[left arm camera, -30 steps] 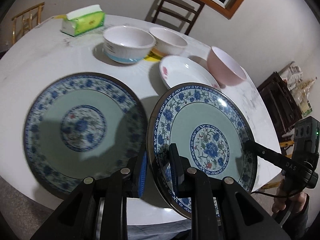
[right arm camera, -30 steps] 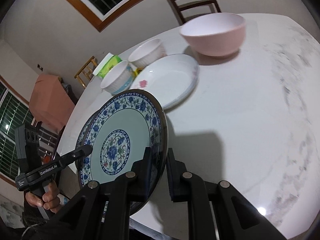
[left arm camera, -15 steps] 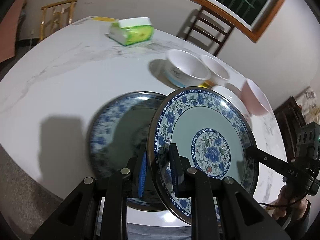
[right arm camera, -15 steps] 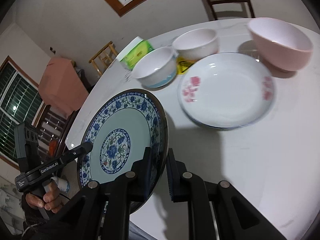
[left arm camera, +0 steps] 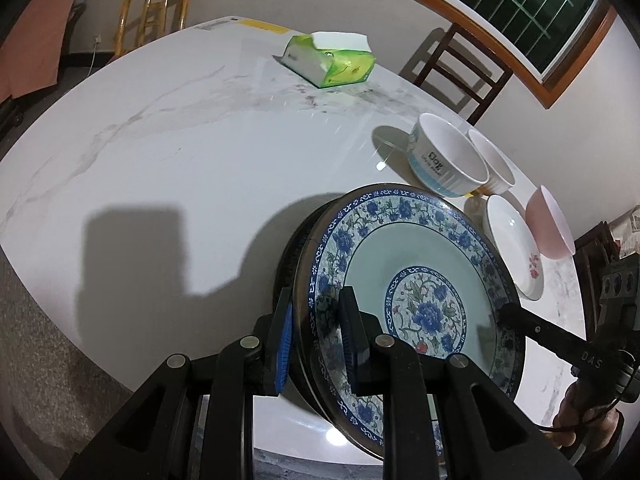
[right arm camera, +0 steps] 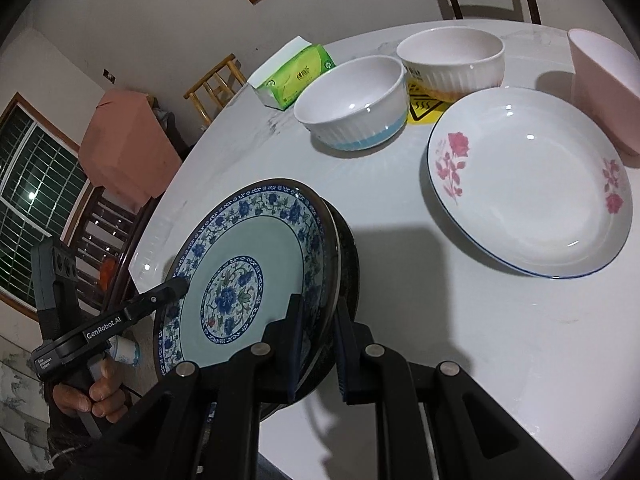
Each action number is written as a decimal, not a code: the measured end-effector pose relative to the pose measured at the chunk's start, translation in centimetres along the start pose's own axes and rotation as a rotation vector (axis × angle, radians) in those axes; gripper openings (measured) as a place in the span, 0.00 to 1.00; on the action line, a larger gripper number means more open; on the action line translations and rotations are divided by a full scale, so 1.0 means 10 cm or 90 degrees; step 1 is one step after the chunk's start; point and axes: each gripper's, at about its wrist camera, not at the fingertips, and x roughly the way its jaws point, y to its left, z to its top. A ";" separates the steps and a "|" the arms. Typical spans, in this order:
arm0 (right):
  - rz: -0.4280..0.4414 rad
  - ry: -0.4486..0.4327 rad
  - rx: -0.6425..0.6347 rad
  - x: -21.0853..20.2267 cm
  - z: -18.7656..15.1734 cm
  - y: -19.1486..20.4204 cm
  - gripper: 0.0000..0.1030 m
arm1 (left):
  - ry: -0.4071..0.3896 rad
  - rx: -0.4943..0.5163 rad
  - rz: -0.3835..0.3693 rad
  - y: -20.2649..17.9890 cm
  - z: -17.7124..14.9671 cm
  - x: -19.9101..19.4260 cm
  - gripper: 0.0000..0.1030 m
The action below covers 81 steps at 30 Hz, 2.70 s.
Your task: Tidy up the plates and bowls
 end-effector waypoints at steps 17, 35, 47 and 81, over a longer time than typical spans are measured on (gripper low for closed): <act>-0.028 0.007 -0.017 0.14 0.00 0.09 0.17 | 0.003 0.011 0.028 0.06 0.02 0.11 0.20; -0.095 0.007 -0.061 0.16 0.02 0.23 0.18 | 0.020 0.008 0.031 0.08 -0.02 0.23 0.23; -0.168 -0.014 -0.163 0.16 0.05 0.52 0.28 | 0.008 0.028 0.052 -0.01 -0.01 0.20 0.23; -0.263 -0.149 -0.039 -0.92 0.01 -0.70 0.29 | -0.037 0.188 0.033 -1.59 0.02 0.32 0.42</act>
